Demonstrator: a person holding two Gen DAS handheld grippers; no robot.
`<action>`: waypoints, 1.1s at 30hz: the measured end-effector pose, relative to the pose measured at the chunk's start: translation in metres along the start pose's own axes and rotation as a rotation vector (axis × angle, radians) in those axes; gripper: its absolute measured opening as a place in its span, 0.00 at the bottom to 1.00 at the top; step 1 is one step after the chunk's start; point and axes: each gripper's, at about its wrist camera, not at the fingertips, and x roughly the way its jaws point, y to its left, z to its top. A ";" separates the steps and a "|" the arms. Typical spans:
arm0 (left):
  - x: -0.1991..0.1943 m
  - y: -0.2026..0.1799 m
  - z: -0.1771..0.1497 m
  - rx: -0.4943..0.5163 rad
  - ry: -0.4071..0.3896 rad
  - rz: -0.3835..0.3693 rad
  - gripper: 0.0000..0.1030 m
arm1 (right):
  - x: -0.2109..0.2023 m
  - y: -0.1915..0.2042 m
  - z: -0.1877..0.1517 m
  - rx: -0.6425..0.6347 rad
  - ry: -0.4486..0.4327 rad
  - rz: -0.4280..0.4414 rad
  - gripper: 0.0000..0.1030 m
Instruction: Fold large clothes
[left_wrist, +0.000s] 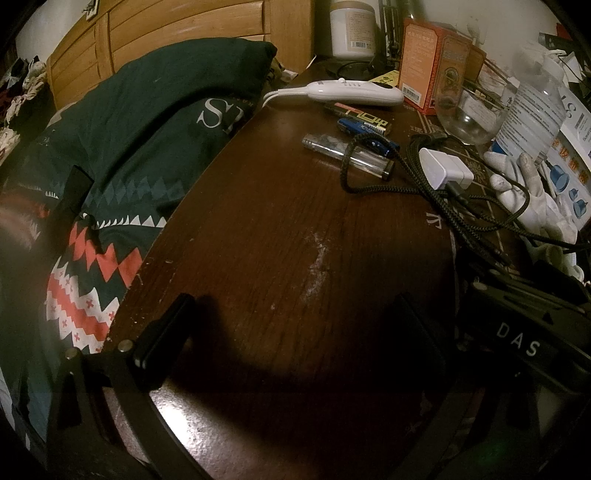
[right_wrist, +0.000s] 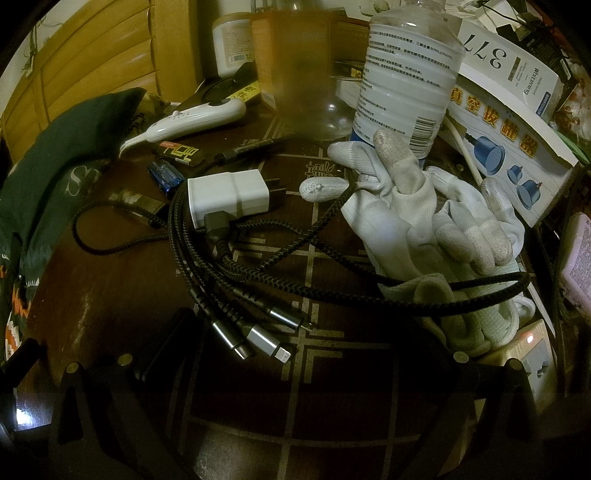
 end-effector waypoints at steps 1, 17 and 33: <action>0.000 0.000 0.000 0.000 0.000 0.000 1.00 | 0.000 0.000 0.000 0.000 0.000 0.000 1.00; 0.000 0.000 0.000 0.000 0.000 0.000 1.00 | 0.000 0.000 0.001 0.003 0.001 -0.004 1.00; 0.001 0.000 0.001 0.029 0.009 -0.023 1.00 | 0.001 0.001 0.001 0.006 0.000 -0.006 1.00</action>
